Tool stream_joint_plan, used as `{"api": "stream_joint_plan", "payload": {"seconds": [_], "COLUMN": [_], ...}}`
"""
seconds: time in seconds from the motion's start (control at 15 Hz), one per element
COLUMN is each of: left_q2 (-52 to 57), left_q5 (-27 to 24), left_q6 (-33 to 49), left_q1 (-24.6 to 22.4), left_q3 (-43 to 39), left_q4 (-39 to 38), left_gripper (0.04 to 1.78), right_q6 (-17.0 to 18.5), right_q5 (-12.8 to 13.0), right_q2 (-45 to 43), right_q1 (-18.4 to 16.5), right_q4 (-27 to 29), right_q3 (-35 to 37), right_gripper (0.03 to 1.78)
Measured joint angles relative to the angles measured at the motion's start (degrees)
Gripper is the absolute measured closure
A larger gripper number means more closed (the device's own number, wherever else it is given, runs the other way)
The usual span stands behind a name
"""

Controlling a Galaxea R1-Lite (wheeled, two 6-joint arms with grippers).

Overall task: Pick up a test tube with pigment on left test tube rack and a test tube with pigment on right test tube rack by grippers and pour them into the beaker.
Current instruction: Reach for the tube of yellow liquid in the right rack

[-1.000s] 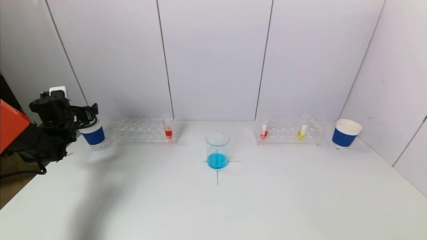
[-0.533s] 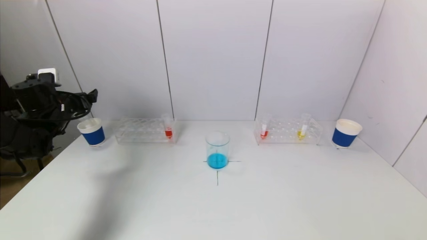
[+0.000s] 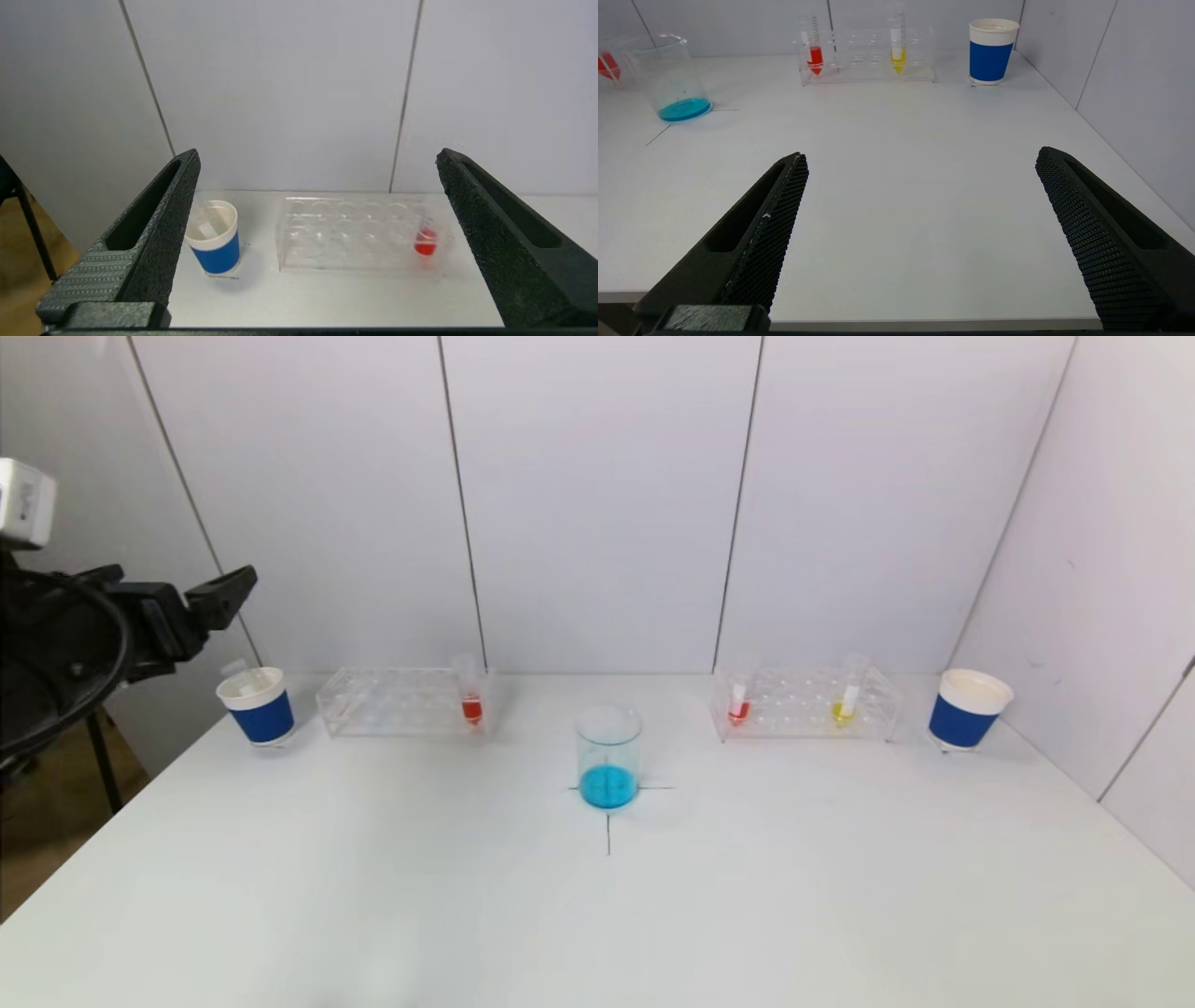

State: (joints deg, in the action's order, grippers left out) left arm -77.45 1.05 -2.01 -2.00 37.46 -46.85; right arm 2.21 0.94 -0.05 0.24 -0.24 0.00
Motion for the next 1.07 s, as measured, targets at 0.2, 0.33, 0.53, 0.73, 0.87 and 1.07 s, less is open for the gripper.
{"api": "stream_joint_plan", "payload": {"seconds": [0.2,0.33,0.53,0.73,0.87,1.07], "left_q2": [17.8,28.72,44.0,57.36,65.46,73.92], "left_q5": [0.63,2.33,4.84,6.19,6.56,6.67], "left_q6": [-2.36,-4.55,-7.22,-8.05,-8.22,-6.8], "left_q1": [2.18,2.82,3.21,2.33,1.82,1.69], "left_q3": [-8.12,-12.25,-16.87,-20.76,-23.03,-28.18], "left_q4": [9.89,17.01,28.9,38.94,45.12,50.07], "left_gripper": [0.06,0.06,0.06,0.06,0.06,0.06], "right_q6": [-0.01,0.02,-0.01,-0.01,0.0,0.0], "right_q5": [0.02,0.02,0.02,0.02,0.02,0.02], "right_q2": [0.0,0.0,0.0,0.0,0.0,0.0], "right_q1": [0.0,0.0,0.0,0.0,0.0,0.0], "right_q4": [0.0,0.02,0.02,0.0,0.0,0.0], "right_q3": [0.0,0.0,0.0,0.0,0.0,0.0], "right_gripper": [0.04,0.04,0.04,0.04,0.04,0.04]}}
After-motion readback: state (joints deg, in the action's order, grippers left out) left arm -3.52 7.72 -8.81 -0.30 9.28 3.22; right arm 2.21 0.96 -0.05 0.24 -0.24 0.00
